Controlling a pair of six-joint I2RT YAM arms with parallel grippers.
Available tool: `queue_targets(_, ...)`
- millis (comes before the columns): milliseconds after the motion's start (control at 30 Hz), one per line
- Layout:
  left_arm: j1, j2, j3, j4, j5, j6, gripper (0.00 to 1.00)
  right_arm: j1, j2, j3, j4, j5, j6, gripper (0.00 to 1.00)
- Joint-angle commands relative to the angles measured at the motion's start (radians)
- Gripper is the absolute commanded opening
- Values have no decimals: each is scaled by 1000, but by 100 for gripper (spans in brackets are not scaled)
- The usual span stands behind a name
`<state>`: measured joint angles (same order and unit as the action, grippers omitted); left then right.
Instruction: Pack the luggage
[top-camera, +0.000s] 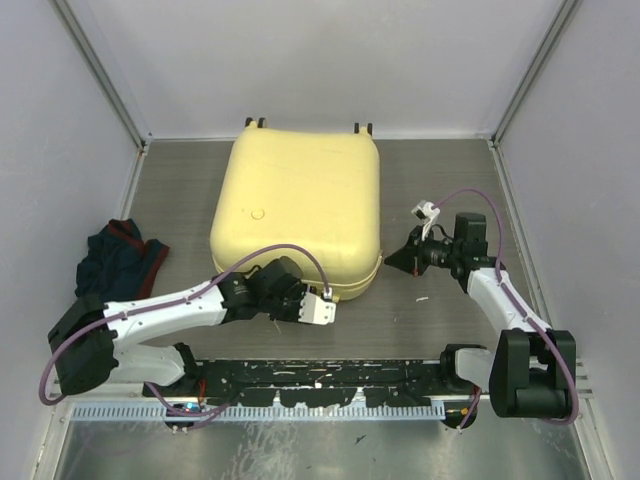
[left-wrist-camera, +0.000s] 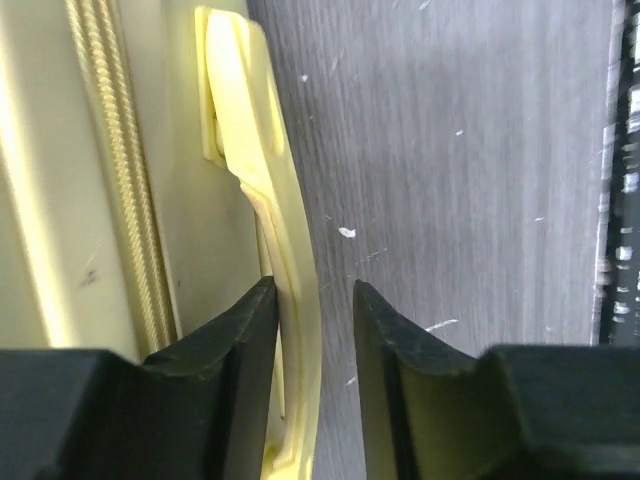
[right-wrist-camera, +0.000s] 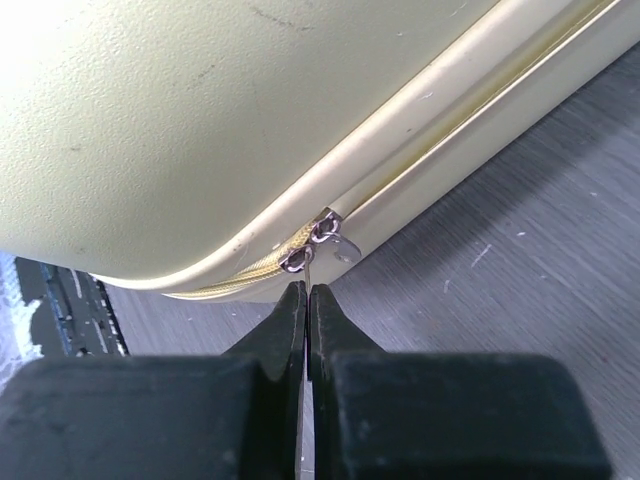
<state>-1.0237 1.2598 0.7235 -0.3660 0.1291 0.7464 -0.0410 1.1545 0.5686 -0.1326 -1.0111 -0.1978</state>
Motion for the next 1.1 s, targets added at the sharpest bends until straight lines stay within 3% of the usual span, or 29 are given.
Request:
queue_targets(0,-75,-101,175,-161,21,-90,48,-31,-57,73,100,165,-79,12)
queue_targets(100,-132,-115,282,-195,2,-140,69,-32,-96,77,38,170,-99,36)
queue_targets(233,-142,-123,424,-258,3,-218,83,-32,-123,126,-63,233,-115,68)
queue_targets(300,-113,-122,483,-289,-16,-258,85,-32,-128,158,-101,266,-127,79)
queue_targets(367,-15,-112,557,-332,24,-327,85,-35,-125,186,-117,294,-127,85)
queue_targets(500,282,-51,711,-428,151,-421,86,-36,-60,270,-143,317,-123,99)
queue_targets(667,688,64,863,-498,253,-520,86,-37,66,375,-159,340,-107,100)
queue_targets(800,941,157,929,-506,292,-583,86,-38,172,456,-185,368,-103,100)
queue_targets(967,1171,322,956,-465,287,-625,85,-36,290,541,-203,402,-95,100)
queue_targets(1067,1216,459,1020,-508,321,-593,81,-34,345,571,-200,411,-77,100)
